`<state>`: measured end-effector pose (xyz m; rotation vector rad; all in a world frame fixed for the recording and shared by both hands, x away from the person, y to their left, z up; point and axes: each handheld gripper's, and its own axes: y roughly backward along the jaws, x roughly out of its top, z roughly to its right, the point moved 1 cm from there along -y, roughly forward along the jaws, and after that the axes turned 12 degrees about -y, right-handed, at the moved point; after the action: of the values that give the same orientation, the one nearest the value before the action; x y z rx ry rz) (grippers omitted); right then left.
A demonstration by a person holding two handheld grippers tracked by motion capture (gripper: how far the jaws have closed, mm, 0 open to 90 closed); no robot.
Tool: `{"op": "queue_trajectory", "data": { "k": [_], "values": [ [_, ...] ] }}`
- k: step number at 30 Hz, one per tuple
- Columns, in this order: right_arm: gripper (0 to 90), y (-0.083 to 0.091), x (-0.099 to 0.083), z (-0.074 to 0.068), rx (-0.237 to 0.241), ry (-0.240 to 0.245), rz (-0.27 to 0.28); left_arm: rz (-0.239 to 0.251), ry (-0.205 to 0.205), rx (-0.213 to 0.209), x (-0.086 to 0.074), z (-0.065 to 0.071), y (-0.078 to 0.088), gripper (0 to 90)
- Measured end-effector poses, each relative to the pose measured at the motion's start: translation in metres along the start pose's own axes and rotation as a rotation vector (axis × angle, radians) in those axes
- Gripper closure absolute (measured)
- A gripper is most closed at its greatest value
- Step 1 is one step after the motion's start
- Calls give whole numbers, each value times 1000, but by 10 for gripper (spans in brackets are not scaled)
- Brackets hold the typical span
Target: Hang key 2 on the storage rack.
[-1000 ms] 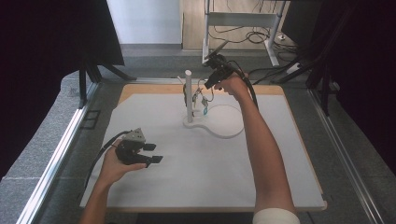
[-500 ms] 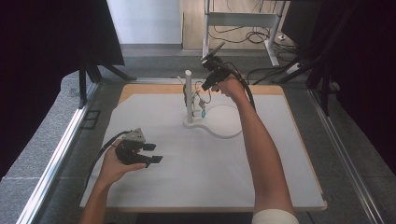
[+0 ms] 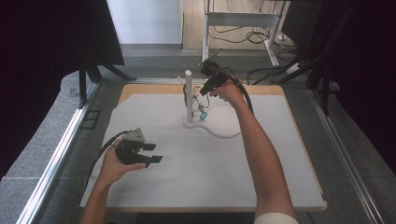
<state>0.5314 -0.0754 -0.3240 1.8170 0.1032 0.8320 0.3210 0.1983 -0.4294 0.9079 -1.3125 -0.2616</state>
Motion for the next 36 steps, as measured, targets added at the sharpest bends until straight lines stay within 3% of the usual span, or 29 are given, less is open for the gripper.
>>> {"op": "queue_trajectory", "data": {
  "k": [21, 28, 36],
  "values": [
    [848, -17, -17, -3, 74, 5, -3, -2, 12, 7, 0, 0, 1, 415],
    [829, -18, -20, -5, 74, 15, 15, 0, 7, 8, 0, 0, 3, 414],
    [708, -11, -23, -5, 82, 14, 32, -6, 2, 3, -1, 1, 3, 414]
  ]
}}
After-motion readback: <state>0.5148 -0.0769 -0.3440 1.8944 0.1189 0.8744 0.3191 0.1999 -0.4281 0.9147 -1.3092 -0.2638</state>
